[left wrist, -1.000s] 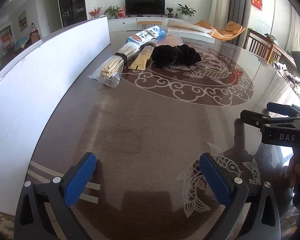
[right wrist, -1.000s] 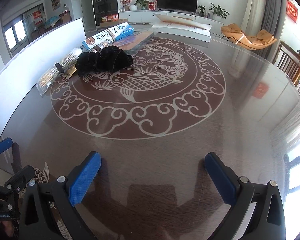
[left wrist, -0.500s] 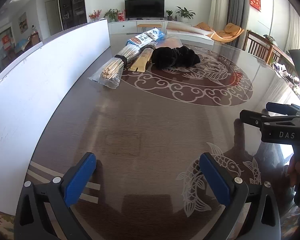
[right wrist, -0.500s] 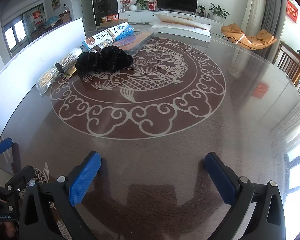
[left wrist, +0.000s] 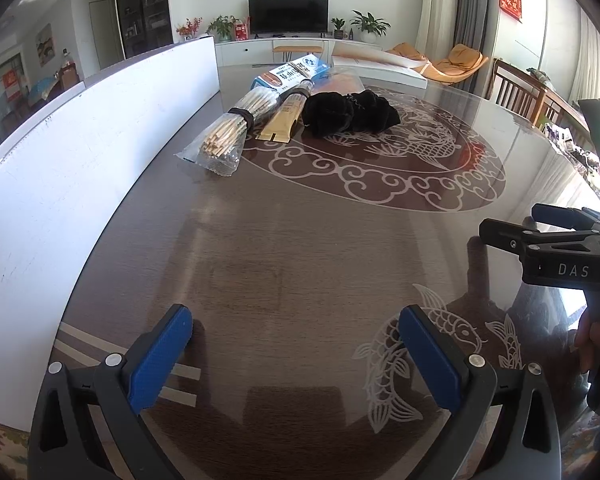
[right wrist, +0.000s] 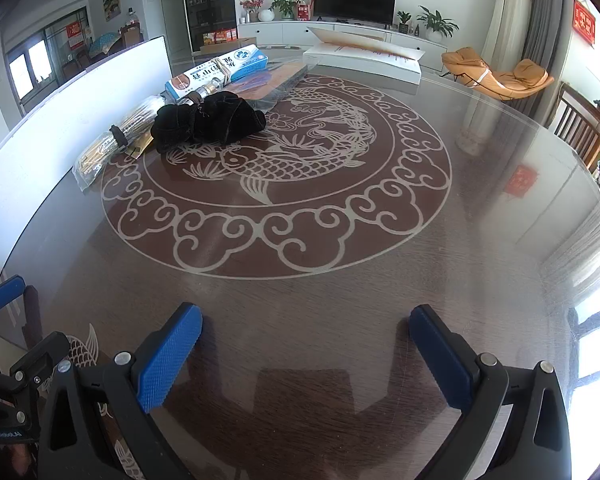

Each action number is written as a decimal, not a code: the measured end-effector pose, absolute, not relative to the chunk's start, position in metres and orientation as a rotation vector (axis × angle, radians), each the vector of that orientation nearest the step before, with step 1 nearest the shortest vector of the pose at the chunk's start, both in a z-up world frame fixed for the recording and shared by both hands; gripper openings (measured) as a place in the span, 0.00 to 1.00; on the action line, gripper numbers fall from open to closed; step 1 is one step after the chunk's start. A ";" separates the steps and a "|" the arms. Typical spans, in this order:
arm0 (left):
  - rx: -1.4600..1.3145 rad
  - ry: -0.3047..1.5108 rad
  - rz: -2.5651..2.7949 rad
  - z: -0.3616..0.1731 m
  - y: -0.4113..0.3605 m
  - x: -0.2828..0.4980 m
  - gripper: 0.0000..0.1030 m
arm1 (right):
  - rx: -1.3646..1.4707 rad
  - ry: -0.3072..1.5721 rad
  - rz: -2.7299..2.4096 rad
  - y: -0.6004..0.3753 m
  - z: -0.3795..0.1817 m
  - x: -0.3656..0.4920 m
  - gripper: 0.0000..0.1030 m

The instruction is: Organize objects

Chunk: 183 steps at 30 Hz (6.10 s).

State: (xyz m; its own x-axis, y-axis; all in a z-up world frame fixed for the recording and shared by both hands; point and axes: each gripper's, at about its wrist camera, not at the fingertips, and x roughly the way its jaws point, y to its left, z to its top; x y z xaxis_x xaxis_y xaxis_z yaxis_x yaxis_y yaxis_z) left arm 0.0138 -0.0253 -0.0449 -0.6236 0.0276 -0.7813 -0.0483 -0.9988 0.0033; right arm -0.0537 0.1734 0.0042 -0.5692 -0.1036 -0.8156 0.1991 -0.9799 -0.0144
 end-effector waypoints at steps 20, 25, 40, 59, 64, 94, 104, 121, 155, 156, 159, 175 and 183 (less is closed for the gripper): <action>-1.376 0.046 2.763 -0.044 -0.026 0.020 1.00 | 1.360 0.156 -2.636 0.173 0.004 -0.054 1.00; -1.371 0.045 2.765 -0.044 -0.027 0.020 1.00 | 1.360 0.156 -2.636 0.173 0.004 -0.054 1.00; -1.414 0.035 2.763 -0.044 -0.026 0.015 1.00 | 1.360 0.156 -2.636 0.173 0.004 -0.054 1.00; -1.353 0.062 2.756 -0.044 -0.034 0.018 1.00 | 1.360 0.155 -2.637 0.173 0.004 -0.054 1.00; -1.357 0.040 2.789 -0.044 -0.043 0.017 1.00 | 1.361 0.155 -2.637 0.173 0.004 -0.054 1.00; -1.281 0.036 2.827 -0.045 -0.054 0.025 1.00 | 1.477 0.152 -2.527 0.168 0.009 -0.082 1.00; -1.247 0.036 2.841 -0.046 -0.054 0.028 1.00 | 1.571 -0.206 -2.446 0.099 0.042 -0.210 1.00; -1.216 0.037 2.844 -0.049 -0.055 0.025 1.00 | 1.351 0.091 -2.490 0.074 0.017 -0.163 0.51; -1.258 -0.083 2.825 0.010 -0.077 -0.126 0.97 | 1.278 0.107 -2.553 0.192 0.009 -0.047 0.93; -1.280 -0.082 2.818 0.008 -0.079 -0.143 0.89 | 1.282 0.123 -2.550 0.190 0.009 -0.047 0.94; -1.385 -0.087 2.774 -0.010 -0.081 -0.178 0.76 | 1.299 0.186 -2.558 0.184 0.007 -0.047 0.95; -1.420 -0.135 2.852 -0.036 -0.059 -0.072 0.80 | 1.304 0.208 -2.553 0.182 0.006 -0.047 0.97; -1.491 -0.041 2.835 -0.046 -0.055 -0.072 1.00 | 1.312 0.210 -2.556 0.181 0.005 -0.048 0.99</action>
State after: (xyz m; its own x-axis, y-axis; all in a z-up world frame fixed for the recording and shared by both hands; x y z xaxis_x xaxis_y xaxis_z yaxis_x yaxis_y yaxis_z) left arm -0.0723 -0.0548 -0.0457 -0.5653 -0.0426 -0.8238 0.0666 -0.9978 0.0059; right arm -0.0484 0.1814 0.0052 -0.5585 -0.1639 -0.8132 0.2942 -0.9557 -0.0094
